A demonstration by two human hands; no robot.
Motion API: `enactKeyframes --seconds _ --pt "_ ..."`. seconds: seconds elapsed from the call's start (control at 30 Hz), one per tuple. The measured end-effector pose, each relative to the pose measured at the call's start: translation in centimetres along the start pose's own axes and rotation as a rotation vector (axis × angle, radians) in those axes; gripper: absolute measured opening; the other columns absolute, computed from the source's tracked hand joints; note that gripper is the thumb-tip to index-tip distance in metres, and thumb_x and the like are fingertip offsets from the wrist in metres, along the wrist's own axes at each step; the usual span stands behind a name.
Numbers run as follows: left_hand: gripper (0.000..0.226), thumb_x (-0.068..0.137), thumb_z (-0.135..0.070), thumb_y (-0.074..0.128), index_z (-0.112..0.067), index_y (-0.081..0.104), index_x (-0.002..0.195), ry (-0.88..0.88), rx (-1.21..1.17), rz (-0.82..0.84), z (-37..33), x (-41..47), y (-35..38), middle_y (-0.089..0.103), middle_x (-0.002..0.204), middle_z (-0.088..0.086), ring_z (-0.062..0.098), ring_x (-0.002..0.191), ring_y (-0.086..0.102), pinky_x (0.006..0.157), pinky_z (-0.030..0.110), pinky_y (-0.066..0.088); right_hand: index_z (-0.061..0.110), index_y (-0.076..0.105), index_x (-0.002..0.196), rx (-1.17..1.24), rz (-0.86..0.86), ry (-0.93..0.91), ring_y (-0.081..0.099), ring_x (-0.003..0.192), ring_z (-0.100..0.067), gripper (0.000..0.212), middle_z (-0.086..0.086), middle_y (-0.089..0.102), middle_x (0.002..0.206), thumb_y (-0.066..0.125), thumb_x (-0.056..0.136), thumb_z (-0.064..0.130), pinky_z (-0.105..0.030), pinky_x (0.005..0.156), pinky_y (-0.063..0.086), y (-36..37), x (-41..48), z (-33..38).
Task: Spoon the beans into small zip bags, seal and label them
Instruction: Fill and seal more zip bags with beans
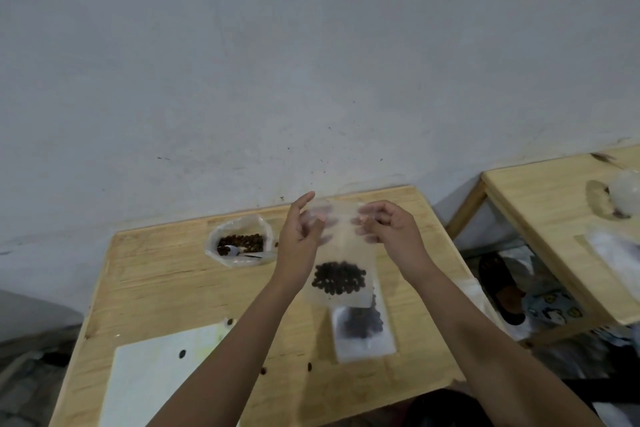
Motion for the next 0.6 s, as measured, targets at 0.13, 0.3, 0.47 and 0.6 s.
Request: enactKeyframes --seconds 0.13,0.3,0.47,0.6 --pt "0.059 0.089 -0.015 0.063 -0.033 0.033 0.136 -0.071 0.144 0.031 3.7 -2.6 2.1 0.057 0.111 -0.002 0.016 0.082 0.067 0.073 0.031 0.058 0.011 0.061 0.088 -0.017 -0.030 0.072 0.065 0.065 -0.010 0.010 -0.012 0.070 0.085 0.065 0.084 0.003 -0.017 0.055 0.050 -2.6 -0.5 -2.5" --pt "0.063 0.089 -0.012 0.062 -0.024 0.028 0.140 -0.218 0.221 -0.095 8.6 -4.6 3.1 0.056 0.108 -0.003 0.020 0.076 0.066 0.070 0.033 0.058 0.019 0.046 0.092 -0.131 -0.139 0.137 0.061 0.081 -0.017 0.029 -0.004 0.057 0.090 0.070 0.081 0.006 -0.025 0.068 0.051 -4.4 -1.6 -8.2" --pt "0.048 0.090 -0.010 0.058 -0.019 0.040 0.134 -0.265 0.303 -0.234 11.0 -5.9 3.5 0.053 0.124 0.002 0.016 0.097 0.059 0.079 0.026 0.052 0.012 0.049 0.097 -0.319 -0.114 0.181 0.058 0.091 -0.022 0.029 -0.002 0.054 0.097 0.067 0.079 -0.001 -0.032 0.076 0.052 -4.1 -3.1 -12.6" --pt "0.054 0.091 -0.010 0.057 -0.010 0.036 0.140 -0.235 0.411 -0.178 11.6 -6.6 3.8 0.042 0.144 0.005 0.018 0.131 0.040 0.108 0.024 0.030 0.011 0.053 0.114 -0.517 -0.092 0.130 0.052 0.106 -0.017 0.036 -0.005 0.054 0.116 0.066 0.080 0.005 -0.019 0.082 0.042 -3.7 -3.1 -13.9"
Point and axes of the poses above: each hand's wrist, its own x-axis towards the middle knuckle, its own y-axis out of the palm, z = x × y, the point moved 4 cm from there along x, towards the middle knuckle
